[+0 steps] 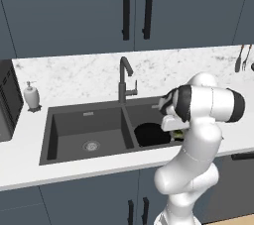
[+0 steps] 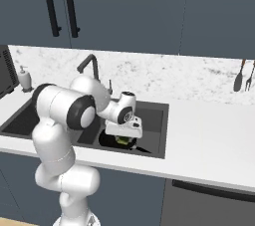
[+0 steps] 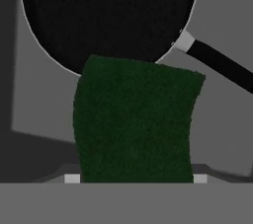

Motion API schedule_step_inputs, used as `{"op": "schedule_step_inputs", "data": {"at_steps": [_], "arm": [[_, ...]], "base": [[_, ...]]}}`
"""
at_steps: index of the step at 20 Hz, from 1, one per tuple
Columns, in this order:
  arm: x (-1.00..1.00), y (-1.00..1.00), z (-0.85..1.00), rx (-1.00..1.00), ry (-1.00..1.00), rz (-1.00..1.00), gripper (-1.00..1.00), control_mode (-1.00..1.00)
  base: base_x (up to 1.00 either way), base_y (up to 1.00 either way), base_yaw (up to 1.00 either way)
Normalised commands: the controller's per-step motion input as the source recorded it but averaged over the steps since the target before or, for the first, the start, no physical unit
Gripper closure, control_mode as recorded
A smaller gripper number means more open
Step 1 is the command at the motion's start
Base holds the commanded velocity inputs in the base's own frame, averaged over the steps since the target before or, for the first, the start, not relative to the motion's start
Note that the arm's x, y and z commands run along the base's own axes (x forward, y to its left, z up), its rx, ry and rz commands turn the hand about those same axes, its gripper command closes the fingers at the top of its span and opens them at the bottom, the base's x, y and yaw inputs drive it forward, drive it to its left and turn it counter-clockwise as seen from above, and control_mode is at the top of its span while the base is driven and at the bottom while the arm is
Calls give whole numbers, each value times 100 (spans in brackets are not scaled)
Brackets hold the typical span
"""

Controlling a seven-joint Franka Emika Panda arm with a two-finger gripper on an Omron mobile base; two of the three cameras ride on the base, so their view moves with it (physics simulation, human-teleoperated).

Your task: Pick the pan and sponge and place them into the sink. Then turn on the water.

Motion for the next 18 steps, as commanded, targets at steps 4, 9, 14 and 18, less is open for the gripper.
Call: {"op": "schedule_step_inputs", "data": {"at_steps": [4,9,14,18], "arm": [[37,0,-31,0,0,0,100,-100],[34,-4,-41,-1,1,0,100,-100],[31,0,-41,-1,0,0,100,-100],[31,0,-34,0,0,0,100,-100]], "base": [[0,0,0],[0,0,0],[0,0,0],[0,0,0]]}}
